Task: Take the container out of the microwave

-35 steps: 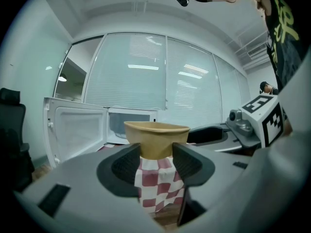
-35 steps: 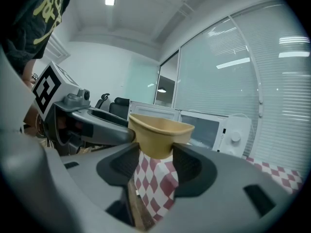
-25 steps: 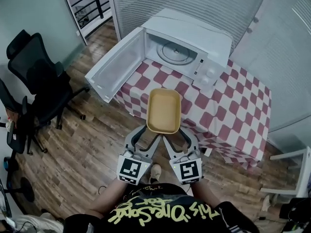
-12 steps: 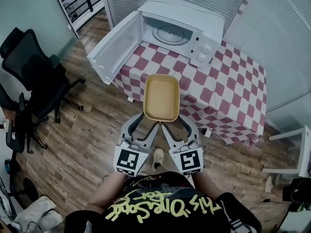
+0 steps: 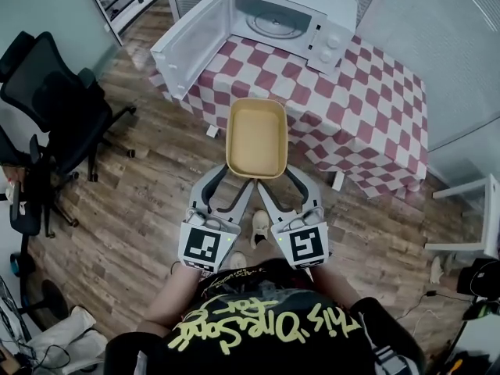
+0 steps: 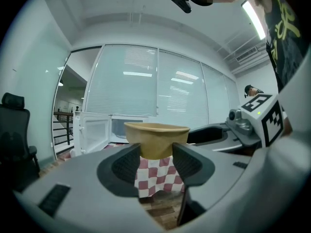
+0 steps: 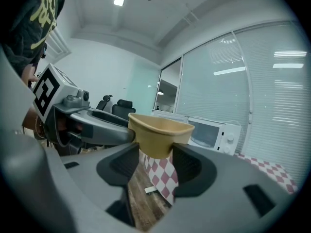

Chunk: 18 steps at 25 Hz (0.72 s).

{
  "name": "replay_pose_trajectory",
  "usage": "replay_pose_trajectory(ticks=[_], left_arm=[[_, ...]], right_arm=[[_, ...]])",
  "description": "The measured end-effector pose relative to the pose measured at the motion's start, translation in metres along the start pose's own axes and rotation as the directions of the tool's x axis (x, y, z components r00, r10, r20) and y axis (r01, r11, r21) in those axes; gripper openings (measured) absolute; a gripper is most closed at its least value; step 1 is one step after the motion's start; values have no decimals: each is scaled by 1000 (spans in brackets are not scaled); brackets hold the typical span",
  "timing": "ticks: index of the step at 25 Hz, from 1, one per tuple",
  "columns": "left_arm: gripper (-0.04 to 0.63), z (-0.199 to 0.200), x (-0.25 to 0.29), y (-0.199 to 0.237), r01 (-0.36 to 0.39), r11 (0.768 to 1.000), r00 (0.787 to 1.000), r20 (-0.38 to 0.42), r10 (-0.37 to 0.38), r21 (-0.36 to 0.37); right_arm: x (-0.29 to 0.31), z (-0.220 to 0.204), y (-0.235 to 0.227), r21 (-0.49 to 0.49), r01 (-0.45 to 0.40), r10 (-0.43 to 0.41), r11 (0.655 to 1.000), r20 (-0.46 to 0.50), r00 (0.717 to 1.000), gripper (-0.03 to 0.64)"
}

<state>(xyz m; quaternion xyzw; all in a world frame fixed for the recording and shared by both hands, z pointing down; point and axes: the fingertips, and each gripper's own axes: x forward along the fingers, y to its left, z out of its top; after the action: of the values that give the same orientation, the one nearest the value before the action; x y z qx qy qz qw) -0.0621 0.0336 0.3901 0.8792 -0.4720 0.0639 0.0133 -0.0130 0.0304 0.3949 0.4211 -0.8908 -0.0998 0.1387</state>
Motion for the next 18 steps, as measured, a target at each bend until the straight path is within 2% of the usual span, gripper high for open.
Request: replay_pose_trajectory(ticks=[3, 5, 8, 12, 18], left_arm=[[212, -1, -16, -6, 14, 1000, 1000, 3, -14, 6], [212, 0, -26, -8, 18, 1000, 1000, 13, -18, 8], [212, 4, -41, -12, 20, 1000, 999, 36, -20, 1], [212, 1, -55, -17, 45, 999, 999, 26, -46, 10], [212, 15, -67, -29, 46, 999, 995, 90, -46, 2]], right_arm=[[-12, -1, 14, 69, 27, -26, 997, -18, 1000, 219], [-18, 1, 22, 81, 39, -37, 996, -21, 999, 218], [-27, 9, 34, 34, 39, -39, 999, -15, 999, 218], [-39, 16, 43, -18, 46, -46, 999, -6, 999, 219], [-55, 25, 48, -52, 60, -60, 997, 5, 998, 218]])
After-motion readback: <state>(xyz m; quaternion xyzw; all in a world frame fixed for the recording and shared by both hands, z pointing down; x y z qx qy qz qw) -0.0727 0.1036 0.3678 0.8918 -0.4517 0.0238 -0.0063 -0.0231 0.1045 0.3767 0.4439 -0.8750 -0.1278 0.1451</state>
